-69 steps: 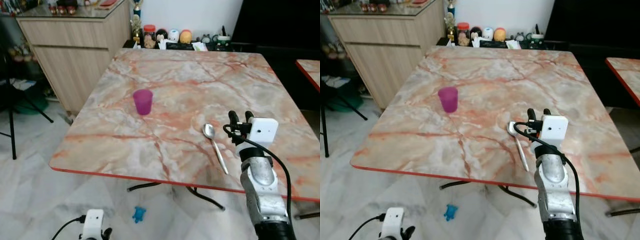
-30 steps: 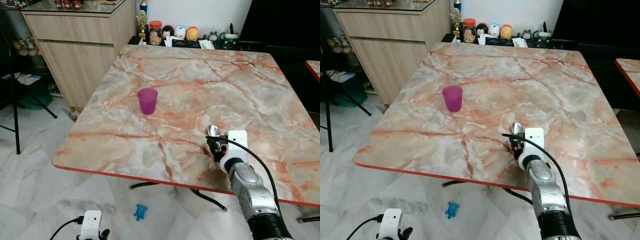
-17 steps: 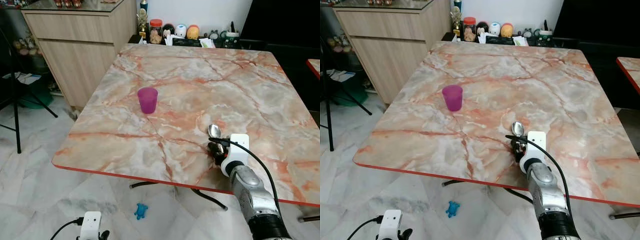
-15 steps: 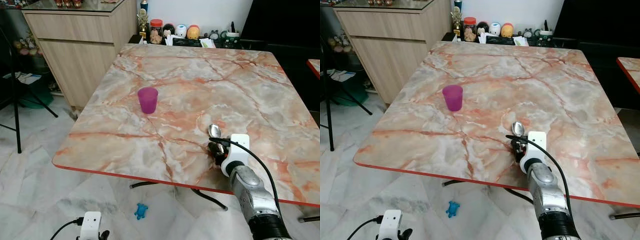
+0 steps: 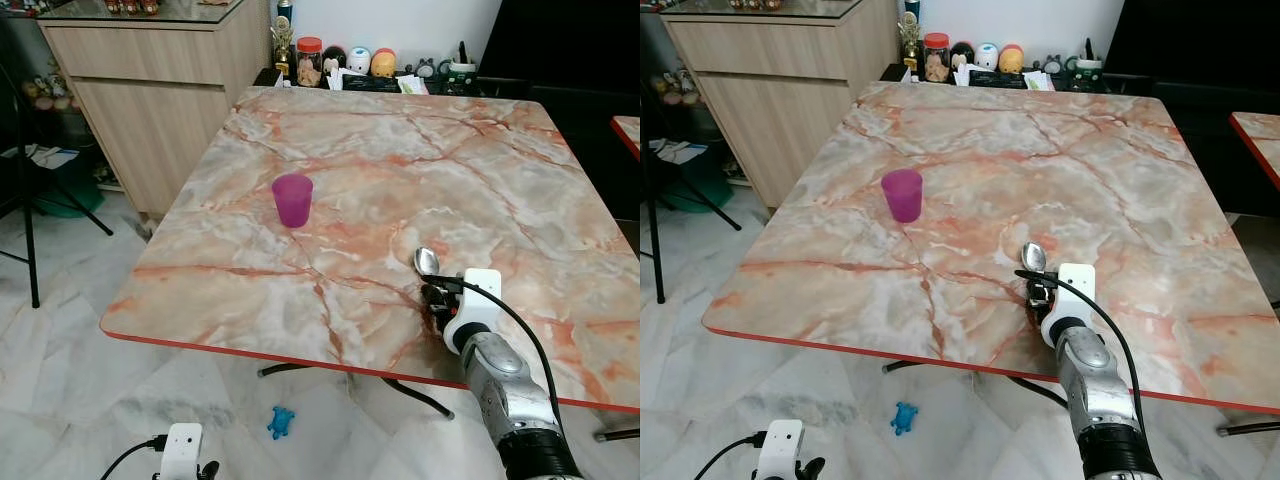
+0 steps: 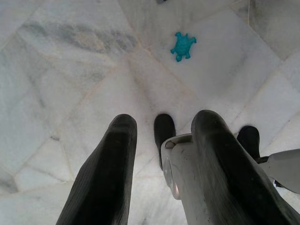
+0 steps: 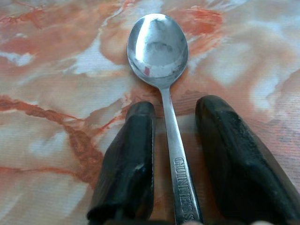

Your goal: Setting the table

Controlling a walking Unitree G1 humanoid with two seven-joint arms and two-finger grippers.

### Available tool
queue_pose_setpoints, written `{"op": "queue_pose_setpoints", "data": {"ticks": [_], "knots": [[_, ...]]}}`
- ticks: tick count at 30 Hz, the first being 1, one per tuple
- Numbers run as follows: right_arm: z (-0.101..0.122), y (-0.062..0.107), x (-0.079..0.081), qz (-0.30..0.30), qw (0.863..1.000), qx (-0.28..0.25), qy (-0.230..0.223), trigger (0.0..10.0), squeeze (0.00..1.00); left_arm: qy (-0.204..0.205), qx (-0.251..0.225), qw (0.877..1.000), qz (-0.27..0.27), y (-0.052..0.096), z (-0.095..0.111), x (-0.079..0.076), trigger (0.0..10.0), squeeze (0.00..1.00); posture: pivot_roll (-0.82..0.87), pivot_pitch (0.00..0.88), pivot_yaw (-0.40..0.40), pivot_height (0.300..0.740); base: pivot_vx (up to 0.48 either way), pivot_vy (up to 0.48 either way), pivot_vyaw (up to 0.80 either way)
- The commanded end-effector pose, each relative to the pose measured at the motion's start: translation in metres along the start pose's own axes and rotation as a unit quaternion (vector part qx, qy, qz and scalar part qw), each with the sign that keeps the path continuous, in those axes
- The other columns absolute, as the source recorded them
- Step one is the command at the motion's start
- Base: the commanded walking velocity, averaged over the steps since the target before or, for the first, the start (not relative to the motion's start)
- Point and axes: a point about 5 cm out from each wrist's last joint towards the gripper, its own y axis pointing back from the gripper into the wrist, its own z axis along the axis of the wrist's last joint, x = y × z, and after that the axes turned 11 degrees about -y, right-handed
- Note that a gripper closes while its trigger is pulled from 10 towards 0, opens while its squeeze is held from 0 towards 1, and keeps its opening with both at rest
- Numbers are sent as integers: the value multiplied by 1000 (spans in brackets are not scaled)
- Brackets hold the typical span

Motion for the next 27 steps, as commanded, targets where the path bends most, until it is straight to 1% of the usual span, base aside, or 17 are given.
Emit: {"op": "queue_pose_setpoints", "data": {"ticks": [1, 9, 23, 25, 26, 27], "knots": [[-13, 2, -4, -7, 1000, 26, -13, 0, 0, -2, 18, 1000, -5, 2, -8, -1, 10000, 0, -10, 67, -10, 740, 0, 0, 0], [-12, 1, -1, 1, 1000, 21, -14, 0, 0, -1, 19, 1000, -6, 2, -9, -2, 10000, 0, -9, 67, -10, 740, 0, 0, 0], [-11, 1, 3, 12, 1000, 16, -4, 0, 0, -1, 21, 1000, -9, 2, -10, -3, 10000, 0, -9, 65, -12, 740, 0, 0, 0], [-9, 1, 3, 12, 1000, 5, 1, 0, 0, -1, 21, 1000, -9, 2, -10, -3, 10000, 0, -8, 64, -12, 740, 0, 0, 0], [-6, 2, 4, 9, 1000, -11, 3, 4627, 0, -2, 21, 1000, -9, 2, -10, -3, 10000, 0, -8, 64, -12, 740, 0, 0, 0], [-3, 3, 4, 5, 1000, -25, 4, 10000, 0, -2, 21, 1000, -9, 2, -10, -2, 10000, 0, -8, 62, -12, 740, 0, 0, 0]]}}
